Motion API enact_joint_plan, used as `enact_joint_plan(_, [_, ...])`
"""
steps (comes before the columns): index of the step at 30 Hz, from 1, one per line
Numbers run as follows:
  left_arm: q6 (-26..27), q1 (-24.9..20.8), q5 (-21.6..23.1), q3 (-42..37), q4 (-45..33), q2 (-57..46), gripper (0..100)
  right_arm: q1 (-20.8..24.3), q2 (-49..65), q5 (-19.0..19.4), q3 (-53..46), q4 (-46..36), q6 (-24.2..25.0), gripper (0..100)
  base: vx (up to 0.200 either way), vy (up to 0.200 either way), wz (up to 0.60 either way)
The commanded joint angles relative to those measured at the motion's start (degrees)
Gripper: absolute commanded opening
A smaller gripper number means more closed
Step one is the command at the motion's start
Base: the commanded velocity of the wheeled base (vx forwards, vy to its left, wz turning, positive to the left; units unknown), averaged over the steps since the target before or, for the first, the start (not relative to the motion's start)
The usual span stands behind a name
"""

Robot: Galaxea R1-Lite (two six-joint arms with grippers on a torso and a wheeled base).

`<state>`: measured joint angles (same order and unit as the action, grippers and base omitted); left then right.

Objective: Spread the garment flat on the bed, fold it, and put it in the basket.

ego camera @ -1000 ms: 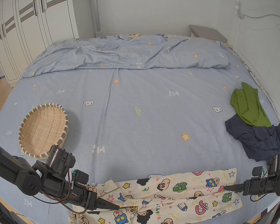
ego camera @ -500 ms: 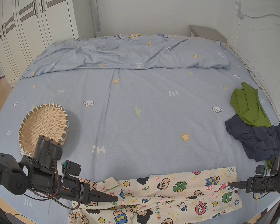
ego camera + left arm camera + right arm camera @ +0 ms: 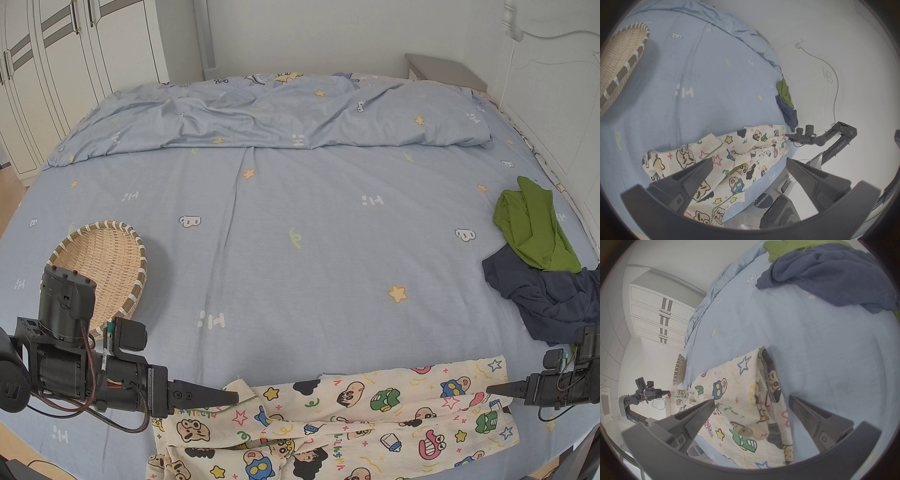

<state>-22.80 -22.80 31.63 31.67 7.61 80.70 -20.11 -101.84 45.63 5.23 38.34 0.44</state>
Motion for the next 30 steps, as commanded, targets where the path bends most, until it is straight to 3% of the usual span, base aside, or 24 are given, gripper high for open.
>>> enact_joint_plan(1, [-0.32,0.30,0.01,0.41,0.04,-2.13,100,0.43,-4.77,0.43,1.36,0.07,0.00,100,0.000,0.000,0.00])
enact_joint_plan(15, [-2.60,1.18,0.09,1.55,0.57,-3.18,100,8.16,-7.76,1.22,0.92,-0.81,0.70,100,0.000,0.000,0.00])
enact_joint_plan(22, [-2.60,1.18,0.18,1.55,0.57,-3.89,100,8.07,-7.85,1.57,1.19,-0.81,0.79,100,0.000,0.000,0.00])
enact_joint_plan(23, [-2.60,1.18,0.18,1.55,0.57,-3.89,100,8.07,-7.85,1.57,1.19,-0.81,0.79,0,0.000,0.000,0.00])
enact_joint_plan(30, [-2.60,1.09,0.36,1.46,0.48,-3.71,100,5.09,-7.41,4.03,1.71,-0.72,1.32,0,0.000,0.000,0.00])
